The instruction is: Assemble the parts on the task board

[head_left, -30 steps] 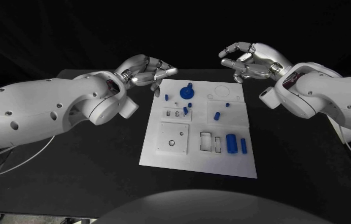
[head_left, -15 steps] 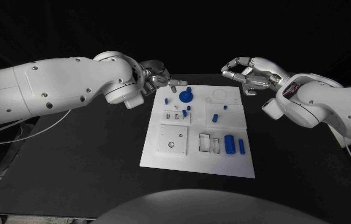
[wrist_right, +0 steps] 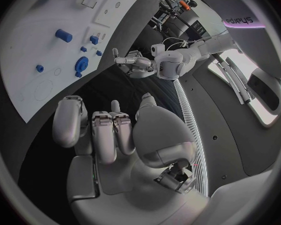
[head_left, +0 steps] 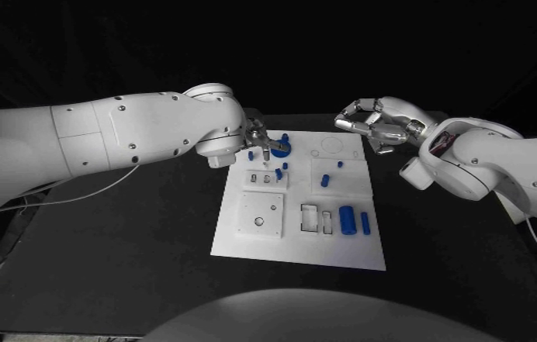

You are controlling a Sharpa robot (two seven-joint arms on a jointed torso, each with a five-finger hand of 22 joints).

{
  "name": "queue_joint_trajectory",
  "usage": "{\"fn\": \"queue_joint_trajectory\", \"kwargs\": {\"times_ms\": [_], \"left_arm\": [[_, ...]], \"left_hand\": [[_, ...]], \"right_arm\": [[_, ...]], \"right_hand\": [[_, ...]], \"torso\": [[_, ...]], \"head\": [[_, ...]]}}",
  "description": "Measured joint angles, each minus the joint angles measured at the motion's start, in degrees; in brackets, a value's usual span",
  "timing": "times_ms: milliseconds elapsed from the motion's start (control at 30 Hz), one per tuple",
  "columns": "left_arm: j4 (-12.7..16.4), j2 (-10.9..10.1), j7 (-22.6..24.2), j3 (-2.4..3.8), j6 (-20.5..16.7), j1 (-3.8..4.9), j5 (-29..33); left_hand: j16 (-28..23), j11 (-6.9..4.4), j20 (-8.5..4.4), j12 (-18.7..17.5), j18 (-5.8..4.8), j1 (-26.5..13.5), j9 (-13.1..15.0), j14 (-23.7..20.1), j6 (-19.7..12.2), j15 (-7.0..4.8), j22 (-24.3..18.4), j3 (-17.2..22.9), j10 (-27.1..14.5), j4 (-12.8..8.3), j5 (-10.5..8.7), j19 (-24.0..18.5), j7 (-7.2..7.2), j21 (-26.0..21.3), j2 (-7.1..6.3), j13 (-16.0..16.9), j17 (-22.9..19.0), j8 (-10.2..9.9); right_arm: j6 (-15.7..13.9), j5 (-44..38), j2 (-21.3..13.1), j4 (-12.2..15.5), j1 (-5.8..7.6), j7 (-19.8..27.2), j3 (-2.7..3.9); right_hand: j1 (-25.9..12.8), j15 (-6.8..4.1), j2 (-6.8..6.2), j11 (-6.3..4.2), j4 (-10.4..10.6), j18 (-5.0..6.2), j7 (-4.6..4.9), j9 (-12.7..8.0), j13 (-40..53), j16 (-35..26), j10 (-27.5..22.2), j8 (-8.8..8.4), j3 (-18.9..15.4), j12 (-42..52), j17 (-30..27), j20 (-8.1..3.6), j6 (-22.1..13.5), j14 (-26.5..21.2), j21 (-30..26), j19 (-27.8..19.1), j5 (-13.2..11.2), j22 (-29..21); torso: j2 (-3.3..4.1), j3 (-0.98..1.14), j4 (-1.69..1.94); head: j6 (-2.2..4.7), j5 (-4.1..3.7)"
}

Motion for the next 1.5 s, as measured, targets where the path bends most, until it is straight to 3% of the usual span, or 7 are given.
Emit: {"fn": "queue_joint_trajectory", "kwargs": {"times_ms": [100,233,467,733,933,1300,1500], "left_arm": [[-1.61,1.59,-0.53,0.02,1.48,-0.15,-0.21],[-3.71,3.29,-1.07,0.02,3.60,-0.57,-0.07],[-7.31,6.33,-1.51,0.02,5.99,-1.70,0.32],[-10.03,8.35,-1.71,0.04,8.08,-3.41,-1.51],[-11.77,9.18,-1.77,0.05,8.99,-4.67,-3.49],[-12.62,9.06,-1.86,0.26,9.04,-5.12,-6.61],[-12.98,9.08,-1.88,0.38,8.92,-5.20,-6.92]], "left_hand": [[0.00,-0.13,-0.20,0.34,0.00,3.11,1.18,0.20,-0.66,-0.19,0.00,1.41,0.13,-1.09,1.86,-0.20,-0.13,0.00,-0.91,0.02,0.00,0.00],[0.00,-0.22,-0.41,0.51,0.00,4.58,1.96,0.20,-0.82,-0.19,-0.01,2.02,0.22,-1.22,1.13,0.00,-0.16,0.00,-1.10,0.02,-0.01,0.00],[0.00,-0.45,-0.41,0.31,0.00,5.50,3.40,-0.02,0.70,-0.42,-0.01,2.60,0.02,-0.65,-0.33,0.00,-0.57,0.00,-1.44,0.02,-0.01,-0.28],[0.00,-0.81,-0.82,0.23,-0.01,5.99,4.27,0.16,1.40,-0.80,-0.01,2.81,-0.17,-0.43,-0.35,0.00,-1.06,0.00,-1.93,0.01,-0.02,-0.29],[0.00,-0.82,-0.82,0.22,-0.01,6.09,5.00,0.05,2.41,-0.92,-0.01,3.22,-0.17,-0.33,0.04,-0.01,-1.28,-0.23,-2.03,0.01,-0.02,-0.28],[0.00,-1.65,-2.15,0.22,0.01,6.65,12.89,0.18,3.28,-2.24,-0.02,4.89,-0.61,0.37,0.32,0.10,-2.45,-0.47,-2.64,-0.04,-0.03,2.86],[0.00,-1.80,-2.35,0.22,0.00,6.04,15.99,0.10,1.74,-2.34,-0.02,5.02,-0.49,0.51,-0.47,-0.10,-2.28,-0.65,-3.21,-0.32,-0.03,2.98]], "right_arm": [[0.35,-0.15,0.19,0.08,0.05,-0.59,0.00],[0.99,-0.33,1.02,-0.07,0.07,-1.39,0.01],[2.47,-0.51,1.87,-0.60,0.08,-3.03,0.01],[4.19,-0.58,2.68,-1.29,0.08,-4.63,0.01],[5.26,-0.59,2.68,-1.47,0.06,-5.50,-0.02],[6.29,-0.55,2.48,-1.66,0.06,-6.46,-0.04],[6.54,-0.54,2.57,-1.99,0.04,-6.75,-0.06]], "right_hand": [[0.65,0.01,0.31,0.08,0.00,0.00,0.02,0.02,0.00,0.00,-0.05,0.00,0.00,0.13,0.00,0.00,0.40,0.00,0.00,0.00,3.53,0.00],[0.94,0.10,0.60,0.06,-0.01,0.00,0.02,0.14,0.00,0.00,0.12,0.23,0.01,-0.14,0.00,0.00,0.40,0.09,0.00,0.00,5.74,-0.01],[1.39,0.11,0.60,0.06,-0.01,0.01,0.02,0.14,0.00,-0.15,0.13,0.23,0.01,-0.39,-0.01,0.23,0.40,0.09,-0.67,-0.69,6.12,-0.01],[1.39,0.12,0.60,0.07,-0.01,0.01,0.02,0.18,0.06,-0.23,0.13,0.23,0.01,-0.69,-0.01,0.28,0.40,0.09,-0.89,-0.80,6.13,-0.01],[1.39,0.12,0.60,0.08,-0.01,0.01,0.02,0.20,0.07,-0.56,0.14,0.23,0.01,-0.88,-0.02,0.32,0.39,0.09,-1.42,-1.18,6.13,-0.02],[1.39,0.13,0.60,0.17,-0.01,0.01,0.02,0.26,0.11,-0.56,0.21,0.22,0.02,-1.13,-0.02,0.30,0.39,0.10,-1.83,-1.57,6.12,-0.03],[1.39,0.13,0.60,0.18,-0.01,0.01,0.22,0.32,0.11,-0.81,0.20,0.22,0.02,-1.13,-0.03,0.51,0.60,0.10,-2.07,-1.78,5.77,-0.03]], "torso": [[-0.13,-0.07,-0.13],[-0.32,-0.07,-0.35],[-0.73,0.03,-0.49],[-1.03,0.14,-0.66],[-1.12,0.08,-0.60],[-1.40,0.07,-0.47],[-1.49,0.07,-0.48]], "head": [[0.00,0.32],[0.00,0.89],[0.00,1.32],[0.00,1.74],[0.00,1.85],[0.00,1.47],[0.00,1.49]]}}
